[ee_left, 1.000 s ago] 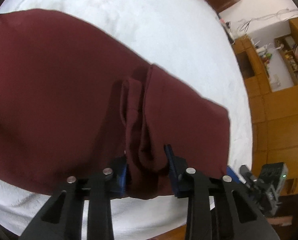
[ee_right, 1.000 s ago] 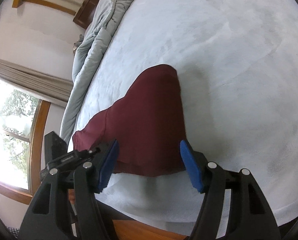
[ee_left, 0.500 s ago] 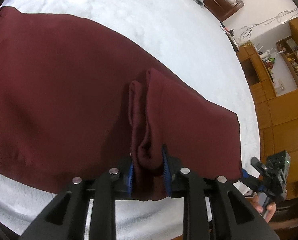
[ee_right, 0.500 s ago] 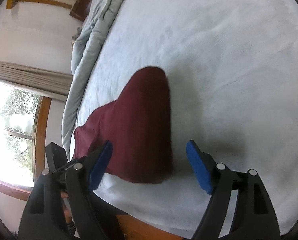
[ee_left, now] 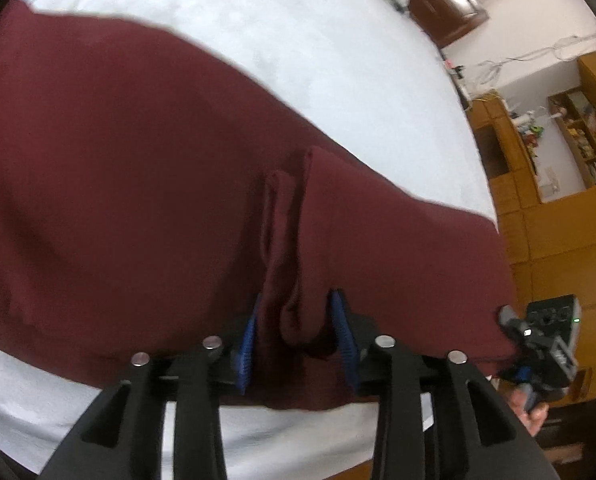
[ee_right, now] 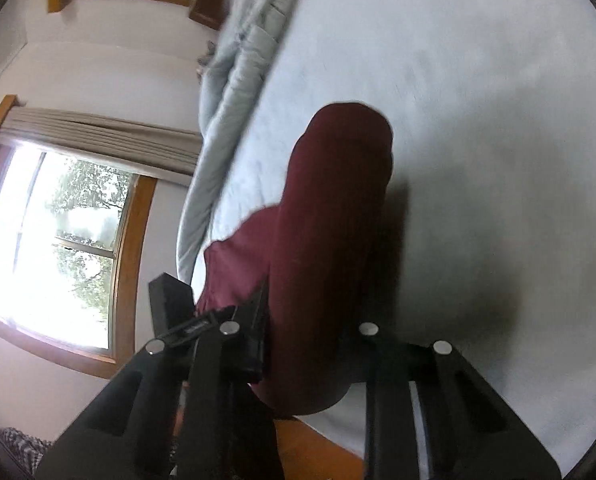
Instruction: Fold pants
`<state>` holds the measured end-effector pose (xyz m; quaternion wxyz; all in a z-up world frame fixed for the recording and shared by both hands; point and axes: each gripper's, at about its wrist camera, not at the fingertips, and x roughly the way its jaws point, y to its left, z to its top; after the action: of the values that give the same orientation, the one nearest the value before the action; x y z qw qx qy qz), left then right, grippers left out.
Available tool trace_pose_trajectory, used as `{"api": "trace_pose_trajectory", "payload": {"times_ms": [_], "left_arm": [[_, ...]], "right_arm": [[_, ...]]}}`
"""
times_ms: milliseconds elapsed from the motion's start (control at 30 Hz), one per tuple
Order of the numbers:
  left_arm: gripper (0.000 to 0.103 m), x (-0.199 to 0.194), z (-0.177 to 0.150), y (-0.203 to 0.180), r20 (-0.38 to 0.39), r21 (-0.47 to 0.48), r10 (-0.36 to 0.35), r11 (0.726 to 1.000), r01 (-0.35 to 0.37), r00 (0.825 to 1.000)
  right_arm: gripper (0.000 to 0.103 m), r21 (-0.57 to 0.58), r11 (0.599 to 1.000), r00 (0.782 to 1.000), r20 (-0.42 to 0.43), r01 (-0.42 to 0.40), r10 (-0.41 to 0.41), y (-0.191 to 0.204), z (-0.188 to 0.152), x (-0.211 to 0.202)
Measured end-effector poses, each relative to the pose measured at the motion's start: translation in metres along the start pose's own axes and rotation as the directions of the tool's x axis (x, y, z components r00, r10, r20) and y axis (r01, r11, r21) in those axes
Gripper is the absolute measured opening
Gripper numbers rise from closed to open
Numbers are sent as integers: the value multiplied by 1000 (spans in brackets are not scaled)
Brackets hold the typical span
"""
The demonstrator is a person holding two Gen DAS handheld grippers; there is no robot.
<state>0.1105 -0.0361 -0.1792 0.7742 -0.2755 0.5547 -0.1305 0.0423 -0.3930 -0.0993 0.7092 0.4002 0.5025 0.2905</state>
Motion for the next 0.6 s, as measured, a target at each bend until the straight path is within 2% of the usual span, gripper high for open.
{"api": "trace_pose_trajectory", "payload": {"times_ms": [133,200,233,300,367,433,533,600], "left_arm": [[39,4,-4,-17,31,47,-2,999,0,1000],[38,14,-8,-13,8,48,28,998,-29,1000],[38,20,-10,-7,-1,36,38,999,-38,999],[37,20,-11,0,13,18,16,1000,-16,1000],[37,18,-10,2,13,11,1,1000,-1,1000],[35,16,-8,1,12,9,-25,1000,25,1000],[44,17,-3,6,-6,-3,-45,999,45,999],[56,20,2,6,-11,-34,-75,997,74,997]], "right_arm": [[21,21,998,996,68,57,-58,-10,0,-25],[21,52,992,992,48,113,-115,-29,-5,-21],[22,71,983,985,18,170,-172,-43,-11,-9],[24,90,968,972,-27,235,-234,-59,-20,7],[27,119,973,980,-8,200,-200,-66,-23,6],[34,121,973,980,-6,198,-199,-63,-21,5],[43,80,969,973,-13,232,-232,-53,-19,4],[43,73,969,971,-11,238,-238,-50,-20,5]]}}
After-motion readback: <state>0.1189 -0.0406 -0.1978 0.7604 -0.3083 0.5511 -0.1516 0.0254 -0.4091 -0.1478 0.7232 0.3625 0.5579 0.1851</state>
